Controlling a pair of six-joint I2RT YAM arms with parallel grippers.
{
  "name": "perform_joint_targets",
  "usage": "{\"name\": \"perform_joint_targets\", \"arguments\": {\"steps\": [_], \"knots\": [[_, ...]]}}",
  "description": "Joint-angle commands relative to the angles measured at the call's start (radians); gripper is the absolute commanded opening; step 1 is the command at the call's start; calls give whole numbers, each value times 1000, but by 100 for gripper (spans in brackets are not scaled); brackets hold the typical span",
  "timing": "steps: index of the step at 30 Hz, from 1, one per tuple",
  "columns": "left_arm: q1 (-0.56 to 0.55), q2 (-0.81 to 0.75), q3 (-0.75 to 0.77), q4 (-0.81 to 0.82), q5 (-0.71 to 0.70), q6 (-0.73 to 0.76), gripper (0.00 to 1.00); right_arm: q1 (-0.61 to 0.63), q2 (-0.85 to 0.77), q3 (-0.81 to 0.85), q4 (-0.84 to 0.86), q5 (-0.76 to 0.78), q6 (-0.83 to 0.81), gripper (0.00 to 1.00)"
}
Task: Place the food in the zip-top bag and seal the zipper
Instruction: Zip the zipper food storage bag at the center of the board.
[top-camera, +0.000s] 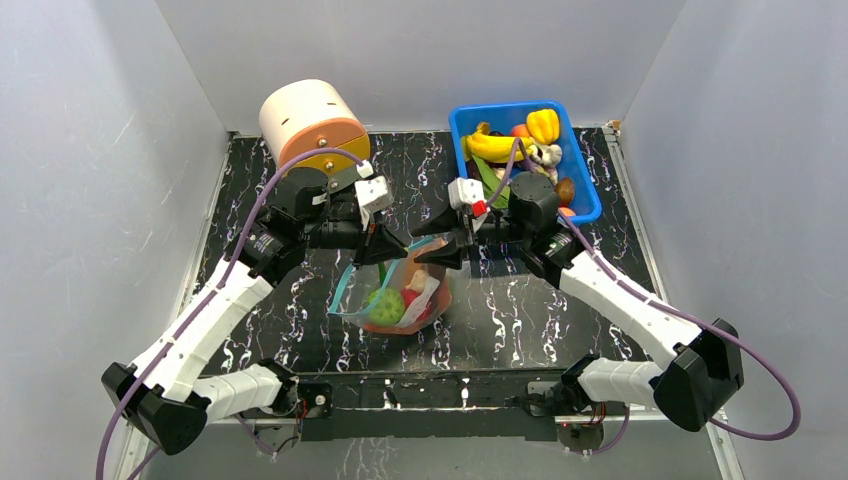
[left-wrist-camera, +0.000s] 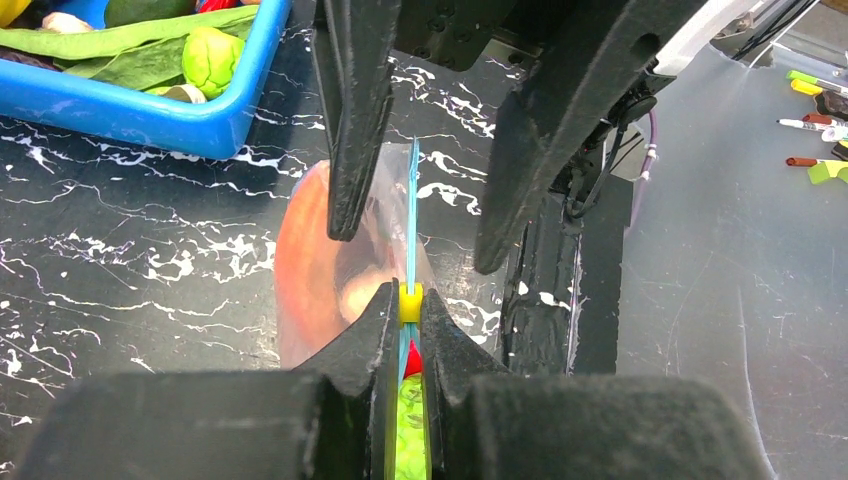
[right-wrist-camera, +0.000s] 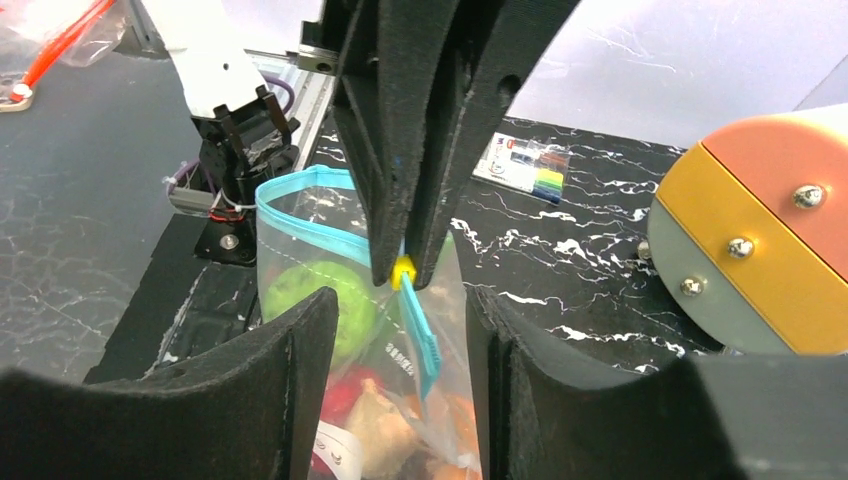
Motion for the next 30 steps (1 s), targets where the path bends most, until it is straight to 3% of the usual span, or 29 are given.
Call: {"name": "perform_joint_targets", "arguments": {"steps": [1,3,7,13,30], "knots": [[1,-12,30,40,46,0,0,6,13,67,39,36,32,45],[2,-13,27,40,45,0,0,6,13,60,34,42,30,36],[1,-18,21,38,45,2,0,6,14,54,42,46,41,0],[2,-45,3,17,25,11,0,7,-18,49,1,200,34,0],[2,-125,-42,-104,-75,35,0,0,-129,41,-13,451,42,0]]}}
